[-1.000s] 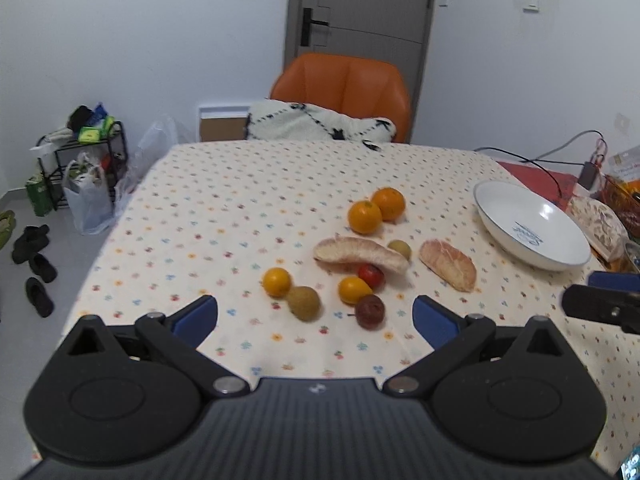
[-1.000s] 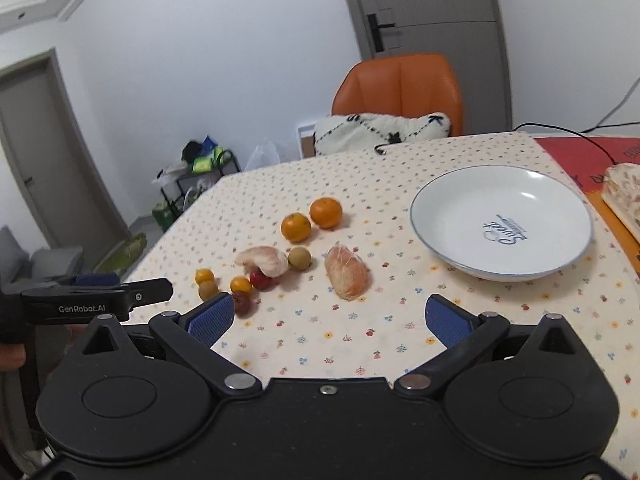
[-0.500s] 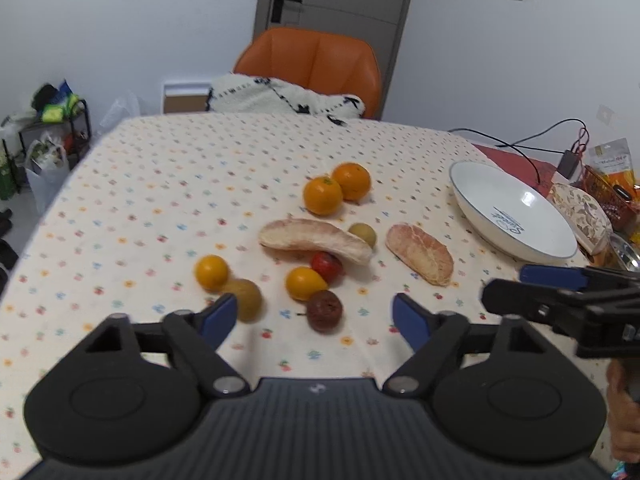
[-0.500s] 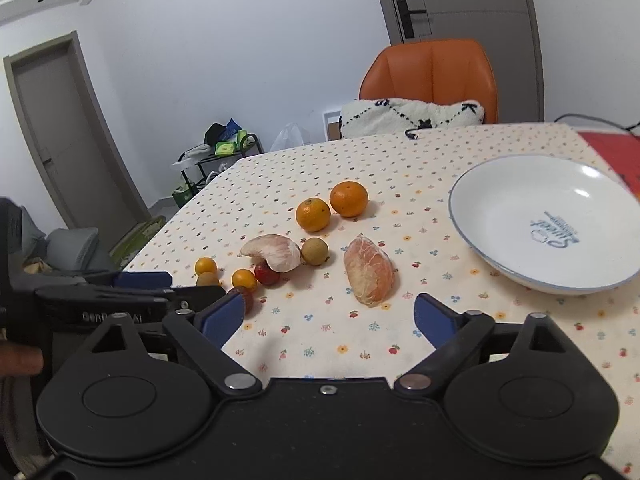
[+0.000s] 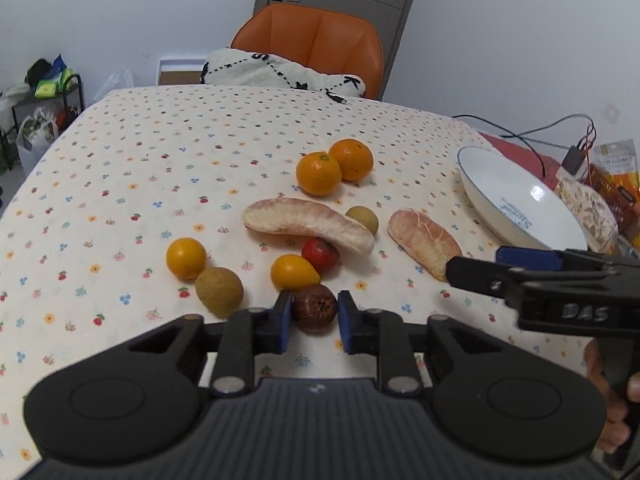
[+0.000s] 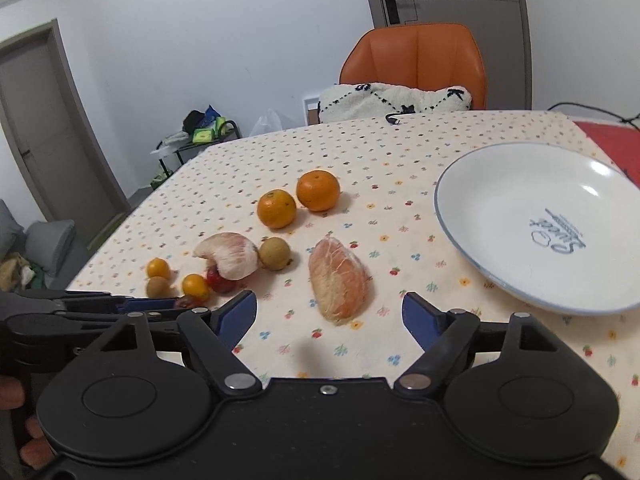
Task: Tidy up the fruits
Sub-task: 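Grasp the dark plum with the left tool while the right tool grasps a peeled pink pomelo segment, then lower the pomelo segment into the white plate with the right tool while the left tool releases the plum there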
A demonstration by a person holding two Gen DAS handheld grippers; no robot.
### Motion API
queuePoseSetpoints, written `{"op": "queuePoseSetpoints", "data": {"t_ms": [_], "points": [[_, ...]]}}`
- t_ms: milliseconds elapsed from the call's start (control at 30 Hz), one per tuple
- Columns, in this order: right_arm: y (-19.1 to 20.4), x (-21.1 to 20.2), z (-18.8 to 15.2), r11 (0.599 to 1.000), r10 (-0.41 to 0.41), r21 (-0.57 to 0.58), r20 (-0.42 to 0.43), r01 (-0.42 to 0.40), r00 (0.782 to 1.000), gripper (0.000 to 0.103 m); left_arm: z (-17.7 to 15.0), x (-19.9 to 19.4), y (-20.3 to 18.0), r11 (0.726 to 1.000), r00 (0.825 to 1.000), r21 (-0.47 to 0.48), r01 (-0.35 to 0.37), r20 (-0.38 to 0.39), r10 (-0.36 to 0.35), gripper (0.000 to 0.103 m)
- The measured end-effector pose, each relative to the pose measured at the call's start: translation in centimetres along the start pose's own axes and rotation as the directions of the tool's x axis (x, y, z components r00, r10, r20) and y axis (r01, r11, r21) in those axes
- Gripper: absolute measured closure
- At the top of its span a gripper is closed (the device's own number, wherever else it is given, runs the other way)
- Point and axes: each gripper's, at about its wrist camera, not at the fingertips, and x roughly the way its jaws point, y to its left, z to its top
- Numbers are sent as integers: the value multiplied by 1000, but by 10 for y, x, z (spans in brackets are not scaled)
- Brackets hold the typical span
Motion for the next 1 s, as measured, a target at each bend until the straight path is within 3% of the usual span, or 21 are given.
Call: {"op": "queuePoseSetpoints", "data": {"t_ms": [200, 367, 433, 767, 833, 1000], "points": [[2, 17, 5, 999, -17, -48, -11, 16, 1000, 29, 5, -9, 3, 1000, 1000, -16, 11, 29, -11, 81], [5, 32, 9, 997, -24, -75, -16, 23, 1000, 36, 10, -16, 6, 999, 998, -38, -21, 53, 23, 81], [3, 38, 10, 997, -28, -75, -30, 26, 999, 50, 12, -18, 8, 998, 997, -48, -32, 63, 35, 81], [16, 47, 8, 985, -61, -162, -8, 59, 998, 58, 20, -26, 11, 996, 994, -76, -48, 91, 55, 81], [18, 45, 7, 979, -83, -189, -4, 81, 997, 67, 20, -28, 11, 996, 993, -78, -52, 99, 59, 81], [15, 38, 5, 979, -68, -192, -1, 67, 998, 70, 21, -33, 7, 997, 993, -60, -47, 108, 53, 81]]}}
